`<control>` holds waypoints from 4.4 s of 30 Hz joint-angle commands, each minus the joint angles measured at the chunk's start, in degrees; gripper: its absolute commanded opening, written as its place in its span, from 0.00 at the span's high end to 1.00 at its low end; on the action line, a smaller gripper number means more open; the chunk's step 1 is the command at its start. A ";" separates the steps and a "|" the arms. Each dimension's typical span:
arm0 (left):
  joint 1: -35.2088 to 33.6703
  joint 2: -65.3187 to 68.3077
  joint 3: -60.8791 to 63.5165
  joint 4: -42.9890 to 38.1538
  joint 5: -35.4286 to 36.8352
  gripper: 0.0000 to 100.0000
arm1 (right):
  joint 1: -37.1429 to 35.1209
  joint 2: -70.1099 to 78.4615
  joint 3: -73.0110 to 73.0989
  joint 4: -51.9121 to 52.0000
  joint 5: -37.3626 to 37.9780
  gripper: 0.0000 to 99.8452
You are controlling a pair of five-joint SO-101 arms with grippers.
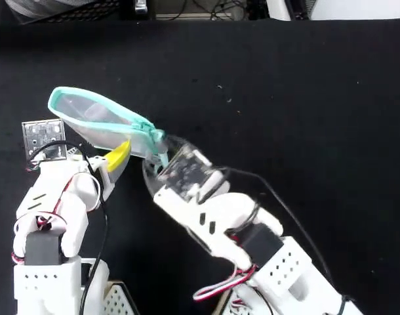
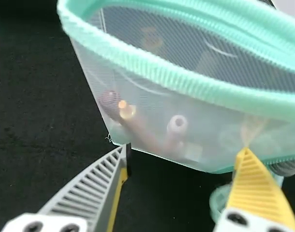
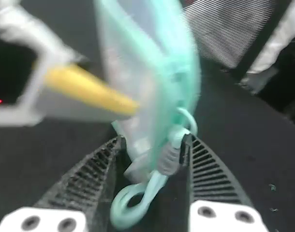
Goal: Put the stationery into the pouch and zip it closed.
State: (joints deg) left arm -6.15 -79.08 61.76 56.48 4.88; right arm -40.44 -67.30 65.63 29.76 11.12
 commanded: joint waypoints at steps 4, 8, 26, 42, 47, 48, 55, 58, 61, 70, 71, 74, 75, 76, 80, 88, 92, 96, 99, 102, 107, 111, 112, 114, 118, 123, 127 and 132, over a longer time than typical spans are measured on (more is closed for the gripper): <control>-0.57 -0.79 -0.22 -1.14 0.70 0.65 | 4.66 -0.40 4.00 -6.68 -0.79 0.79; -0.48 -0.79 -0.22 -1.05 0.70 0.65 | 4.92 -0.40 6.02 -10.55 -0.70 0.79; -0.57 -0.79 -0.22 -0.88 0.70 0.65 | 4.40 13.67 1.19 -16.18 -0.70 0.86; -0.57 -0.79 -0.22 -0.88 0.70 0.65 | 3.34 -2.77 5.93 -9.32 9.41 0.99; -0.57 -0.79 -0.22 -0.97 0.70 0.65 | 0.70 -9.45 6.46 -2.37 9.41 0.99; -0.57 -0.79 -0.22 -0.88 0.70 0.65 | 0.53 -10.95 6.29 -1.85 9.41 0.99; -0.13 -0.88 -3.82 3.96 1.23 0.65 | 0.53 -11.03 0.22 -0.79 14.42 0.99; -0.31 -0.88 -5.85 5.89 2.20 0.65 | -1.49 -7.08 -8.04 3.87 14.59 0.99; -0.66 -0.88 -6.20 5.45 4.92 0.65 | -6.24 -1.27 -17.01 8.62 14.68 0.99; -8.84 -0.88 -5.76 0.09 10.20 0.65 | -15.30 14.11 -34.07 13.71 19.96 0.99; -9.10 -0.88 -5.67 -0.18 10.20 0.65 | -15.30 14.81 -34.42 13.63 20.48 0.99; -9.45 -0.79 -5.67 -1.85 10.11 0.65 | -15.38 15.87 -34.68 13.27 22.15 0.99; -10.24 -0.79 -5.67 -2.37 9.93 0.65 | -15.38 15.69 -34.86 13.27 22.95 0.99; -11.12 -0.62 -5.67 -2.81 9.67 0.65 | -15.38 15.60 -35.38 13.54 23.21 0.99; -14.02 -0.79 -4.18 -4.66 8.88 0.65 | -15.12 14.37 -37.14 13.80 23.30 0.99; -14.55 -0.79 -2.24 -6.68 4.75 0.65 | -15.03 13.23 -39.34 13.80 23.38 0.99; -14.64 -0.79 -2.42 -6.33 4.75 0.65 | -15.03 13.23 -40.48 13.89 23.12 0.99; -14.64 -0.88 -2.24 -6.24 4.75 0.65 | -14.95 13.32 -39.87 14.68 23.03 0.99; -14.37 -0.88 -1.98 -6.24 4.75 0.65 | -14.77 12.97 -37.49 19.34 21.89 0.98; -14.20 -0.88 -1.98 -6.24 4.84 0.65 | -6.33 12.70 -33.80 19.52 14.15 0.94; -14.20 -0.88 -1.98 -6.24 4.84 0.65 | 5.54 17.80 -19.12 -0.53 -1.67 0.81; -14.20 -0.88 -1.98 -6.24 4.84 0.65 | 1.67 25.45 -15.08 -8.26 0.00 0.81; -14.20 -0.88 -1.98 -6.24 4.84 0.65 | 1.49 27.30 -15.34 -9.76 0.00 0.81; -14.20 -0.88 -1.98 -6.24 4.84 0.65 | 1.49 30.90 -16.48 -12.92 -0.35 0.81; -14.20 -0.88 -1.98 -6.24 4.84 0.65 | 1.76 36.18 -18.07 -15.82 -0.18 0.81; -14.20 -0.88 -1.98 -6.24 4.84 0.65 | 1.41 37.23 -19.30 -15.74 -0.35 0.81; -14.20 -0.79 -1.98 -6.24 4.84 0.65 | 1.32 37.23 -19.30 -15.82 -0.18 0.81; -14.20 -0.79 -1.98 -6.24 4.84 0.65 | -0.88 35.74 -18.68 -15.30 0.00 0.81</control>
State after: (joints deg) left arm -20.22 -79.43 60.44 51.12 10.15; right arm -39.03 -30.20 50.07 15.16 11.30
